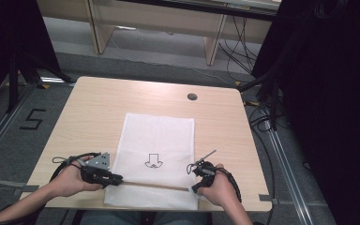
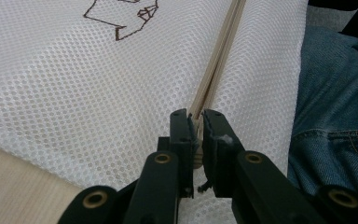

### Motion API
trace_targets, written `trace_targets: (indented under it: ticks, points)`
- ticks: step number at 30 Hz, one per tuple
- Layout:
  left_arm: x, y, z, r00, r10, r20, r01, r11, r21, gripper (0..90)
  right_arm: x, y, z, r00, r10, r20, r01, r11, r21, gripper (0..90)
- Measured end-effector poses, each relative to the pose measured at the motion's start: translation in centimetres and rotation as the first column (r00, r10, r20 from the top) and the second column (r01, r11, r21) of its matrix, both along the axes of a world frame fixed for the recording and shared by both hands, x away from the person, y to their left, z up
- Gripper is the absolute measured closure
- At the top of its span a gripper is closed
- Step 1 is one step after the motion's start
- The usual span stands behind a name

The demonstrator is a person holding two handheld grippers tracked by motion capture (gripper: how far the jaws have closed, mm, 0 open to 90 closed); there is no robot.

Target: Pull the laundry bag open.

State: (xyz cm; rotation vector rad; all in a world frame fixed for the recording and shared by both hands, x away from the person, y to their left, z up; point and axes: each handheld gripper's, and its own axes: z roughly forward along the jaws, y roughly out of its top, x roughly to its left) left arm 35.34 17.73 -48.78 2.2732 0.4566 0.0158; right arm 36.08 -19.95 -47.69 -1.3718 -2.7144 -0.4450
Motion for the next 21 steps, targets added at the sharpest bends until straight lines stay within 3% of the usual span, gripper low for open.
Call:
trace_targets:
  ticks: [6,7,8,10,11,12,14,17,18,20,21]
  points:
    - [0.2,0.1,0.1,0.9999,-0.012,0.007,0.012,0.9999,-0.001,82.5,0.0,0.0,0.0,1.0,0.004,0.006,-0.004,1.0,0.001,90.0]
    - [0.2,0.3,0.0,0.9993,-0.009,0.037,0.006,0.9984,0.057,82.5,0.0,0.0,0.0,1.0,0.003,0.006,-0.003,1.0,0.0,90.0]
    - [0.2,0.5,-0.1,0.9995,0.002,0.032,-0.004,0.9982,0.06,82.5,-0.1,0.1,0.1,0.9998,-0.017,-0.01,0.017,1.0,-0.001,90.0]
    - [0.3,1.2,-0.1,0.9994,0.03,-0.016,-0.03,0.9995,0.002,82.5,0.0,0.0,0.0,1.0,-0.001,0.002,0.001,1.0,-0.003,90.0]
    - [0.3,1.4,0.0,0.9999,0.015,0.006,-0.015,0.9999,0.008,82.5,0.0,0.0,0.0,1.0,-0.003,0.004,0.003,1.0,-0.004,90.0]
    - [0.0,1.3,-0.1,0.9995,0.032,-0.003,-0.032,0.9995,0.005,82.5,0.0,0.0,-0.1,1.0,0.004,0.005,-0.004,1.0,0.002,90.0]
    - [-0.1,1.2,0.0,0.9998,0.012,0.019,-0.012,0.9995,0.031,82.5,0.0,0.0,0.0,1.0,-0.002,0.004,0.002,1.0,-0.004,90.0]
    - [0.0,1.3,-0.2,0.9996,0.026,-0.01,-0.026,0.9996,0.009,82.5,-0.1,0.2,0.1,0.9997,-0.019,-0.013,0.019,1.0,-0.007,90.0]
    - [0.0,1.3,-0.2,0.9995,0.028,-0.014,-0.028,0.9996,0.01,82.5,0.0,0.1,0.0,1.0,-0.005,0.001,0.005,1.0,-0.005,90.0]
    - [0.0,1.5,-0.3,0.9995,0.029,0.009,-0.03,0.9985,0.046,82.5,0.0,0.0,-0.1,0.9999,0.007,0.012,-0.007,1.0,-0.003,90.0]
    - [0.1,1.8,-0.3,0.9994,0.036,0.003,-0.036,0.9983,0.046,82.5,-0.1,0.1,0.1,1.0,-0.006,-0.003,0.006,1.0,-0.005,90.0]
